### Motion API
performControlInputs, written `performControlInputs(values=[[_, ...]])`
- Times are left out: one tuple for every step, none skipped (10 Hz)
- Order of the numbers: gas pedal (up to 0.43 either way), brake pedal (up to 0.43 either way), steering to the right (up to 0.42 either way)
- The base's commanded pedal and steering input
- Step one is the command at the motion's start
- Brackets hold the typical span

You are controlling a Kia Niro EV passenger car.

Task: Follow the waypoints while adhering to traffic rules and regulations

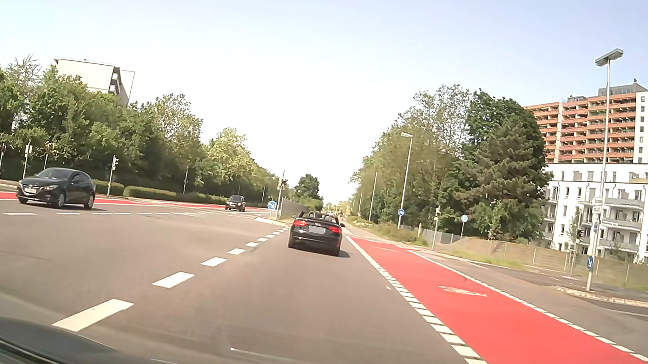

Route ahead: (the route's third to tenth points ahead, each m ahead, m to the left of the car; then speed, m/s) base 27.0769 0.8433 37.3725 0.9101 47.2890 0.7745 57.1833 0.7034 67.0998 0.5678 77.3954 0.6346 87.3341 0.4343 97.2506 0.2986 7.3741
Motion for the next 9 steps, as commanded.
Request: performControlInputs(values=[[0.26,0.0,0.001],[0.248,0.0,0.001],[0.24,0.0,0.002],[0.24,0.0,0.002],[0.24,0.0,0.002],[0.24,0.0,0.002],[0.24,0.0,0.002],[0.24,0.0,0.002],[0.24,0.0,0.002]])
